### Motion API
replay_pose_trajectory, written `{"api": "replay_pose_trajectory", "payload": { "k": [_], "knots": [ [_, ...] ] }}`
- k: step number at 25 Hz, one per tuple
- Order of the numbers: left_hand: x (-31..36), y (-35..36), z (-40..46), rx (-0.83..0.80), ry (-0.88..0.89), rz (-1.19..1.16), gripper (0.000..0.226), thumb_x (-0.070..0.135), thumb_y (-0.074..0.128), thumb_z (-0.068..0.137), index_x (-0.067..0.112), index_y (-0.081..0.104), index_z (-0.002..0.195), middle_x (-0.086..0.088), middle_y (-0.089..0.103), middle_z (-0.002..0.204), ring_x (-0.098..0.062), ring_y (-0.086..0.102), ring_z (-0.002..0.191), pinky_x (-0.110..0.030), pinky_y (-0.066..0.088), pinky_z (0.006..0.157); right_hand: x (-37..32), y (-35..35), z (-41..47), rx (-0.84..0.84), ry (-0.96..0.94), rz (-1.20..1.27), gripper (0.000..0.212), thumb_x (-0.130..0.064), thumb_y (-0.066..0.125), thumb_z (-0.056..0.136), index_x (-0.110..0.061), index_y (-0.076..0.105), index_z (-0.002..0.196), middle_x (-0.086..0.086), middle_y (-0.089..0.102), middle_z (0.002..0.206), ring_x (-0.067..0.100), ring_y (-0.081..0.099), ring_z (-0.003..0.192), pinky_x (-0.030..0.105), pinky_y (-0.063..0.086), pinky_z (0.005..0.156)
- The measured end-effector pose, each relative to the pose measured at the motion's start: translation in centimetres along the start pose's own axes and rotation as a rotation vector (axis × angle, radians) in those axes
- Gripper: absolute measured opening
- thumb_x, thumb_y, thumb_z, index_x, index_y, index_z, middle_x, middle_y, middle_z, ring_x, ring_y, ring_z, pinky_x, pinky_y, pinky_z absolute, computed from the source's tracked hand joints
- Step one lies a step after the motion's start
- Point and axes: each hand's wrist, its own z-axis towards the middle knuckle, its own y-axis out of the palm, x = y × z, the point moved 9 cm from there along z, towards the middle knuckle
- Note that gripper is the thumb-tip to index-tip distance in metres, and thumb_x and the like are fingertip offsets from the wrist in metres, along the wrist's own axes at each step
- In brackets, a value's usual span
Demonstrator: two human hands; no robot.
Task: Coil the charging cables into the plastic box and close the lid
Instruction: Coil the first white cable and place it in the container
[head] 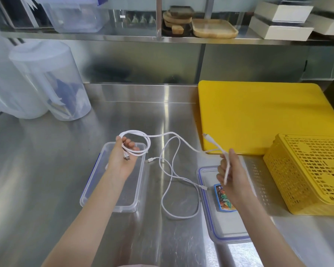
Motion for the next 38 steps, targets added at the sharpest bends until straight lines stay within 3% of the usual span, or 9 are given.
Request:
{"api": "replay_pose_trajectory", "payload": {
  "k": [4,8,16,20,23,25,29,32,38],
  "knots": [
    [-1.6,2.1,-1.5,-0.123,-0.092,-0.143,0.038,0.030,0.033,0.099,0.014,0.045,0.067,0.005,0.038,0.039,-0.007,0.034,0.033,-0.014,0.029,0.047,1.9,2.9,-1.6,-0.125,-0.053,-0.408,0.032,-0.036,0.049,0.090,-0.021,0.067,0.068,-0.008,0.031,0.038,0.005,0.028,0.035,0.016,0.027,0.036],
    [-1.6,3.4,-2.6,-0.160,-0.116,-0.227,0.039,0.031,0.033,0.098,0.013,0.045,0.066,0.005,0.032,0.035,-0.008,0.028,0.027,-0.014,0.026,0.033,3.7,4.2,-2.7,-0.159,0.000,-0.414,0.028,-0.025,0.048,0.092,-0.018,0.067,0.073,-0.010,0.031,0.038,0.004,0.027,0.037,0.014,0.027,0.037],
    [-4.9,4.8,-5.4,-0.221,-0.240,-0.222,0.037,0.029,0.032,0.098,0.011,0.045,0.068,0.005,0.031,0.035,-0.007,0.029,0.027,-0.013,0.024,0.032,5.5,6.7,-3.0,-0.205,0.095,-0.332,0.029,-0.022,0.047,0.092,-0.021,0.061,0.067,-0.003,0.045,0.061,0.009,0.034,0.058,0.021,0.028,0.055],
    [-6.2,4.2,-6.3,-0.183,-0.205,0.006,0.035,0.029,0.034,0.098,0.013,0.045,0.068,0.005,0.042,0.040,-0.005,0.035,0.031,-0.013,0.033,0.036,5.6,8.7,-3.2,-0.365,0.123,-0.278,0.027,-0.023,0.043,0.094,-0.024,0.065,0.079,-0.001,0.056,0.076,0.012,0.050,0.076,0.024,0.037,0.065],
    [-6.2,4.0,-6.7,-0.195,-0.120,0.183,0.032,0.029,0.035,0.097,0.015,0.047,0.071,-0.001,0.059,0.065,-0.012,0.048,0.053,-0.030,0.048,0.062,6.2,9.3,-3.0,-0.388,0.157,-0.312,0.026,-0.016,0.037,0.094,-0.017,0.062,0.088,0.007,0.062,0.098,0.018,0.055,0.095,0.030,0.040,0.078],
    [-5.9,4.1,-7.1,-0.221,-0.063,0.259,0.030,0.030,0.035,0.097,0.016,0.047,0.074,0.001,0.065,0.066,-0.008,0.047,0.047,-0.032,0.050,0.063,6.4,9.3,-3.1,-0.359,0.175,-0.301,0.020,-0.013,0.039,0.087,-0.013,0.060,0.089,0.011,0.060,0.101,0.020,0.054,0.097,0.032,0.039,0.082],
    [-6.0,4.0,-7.5,-0.213,0.021,0.431,0.029,0.031,0.033,0.098,0.018,0.049,0.078,0.008,0.066,0.058,-0.002,0.047,0.039,-0.022,0.048,0.050,5.7,10.1,-4.0,-0.409,-0.012,-0.509,0.011,-0.028,0.061,0.081,-0.026,0.060,0.092,-0.014,0.065,0.087,-0.004,0.060,0.084,0.006,0.045,0.069],
    [-5.9,4.1,-7.5,-0.247,0.053,0.555,0.030,0.028,0.032,0.098,0.019,0.051,0.077,0.009,0.066,0.058,-0.003,0.053,0.047,-0.018,0.049,0.050,4.8,9.5,-3.9,-0.300,-0.155,-0.602,0.004,-0.029,0.056,0.087,-0.033,0.058,0.085,-0.018,0.063,0.076,-0.005,0.059,0.077,-0.001,0.041,0.060],
    [-5.7,4.1,-7.5,-0.307,0.224,0.821,0.029,0.028,0.031,0.099,0.022,0.050,0.079,0.008,0.070,0.068,-0.006,0.060,0.068,-0.016,0.045,0.061,4.8,8.9,-3.8,-0.247,-0.152,-0.941,0.039,-0.042,0.032,0.094,-0.023,0.061,0.075,-0.004,0.060,0.066,0.013,0.057,0.066,0.025,0.040,0.058]
  ]
}}
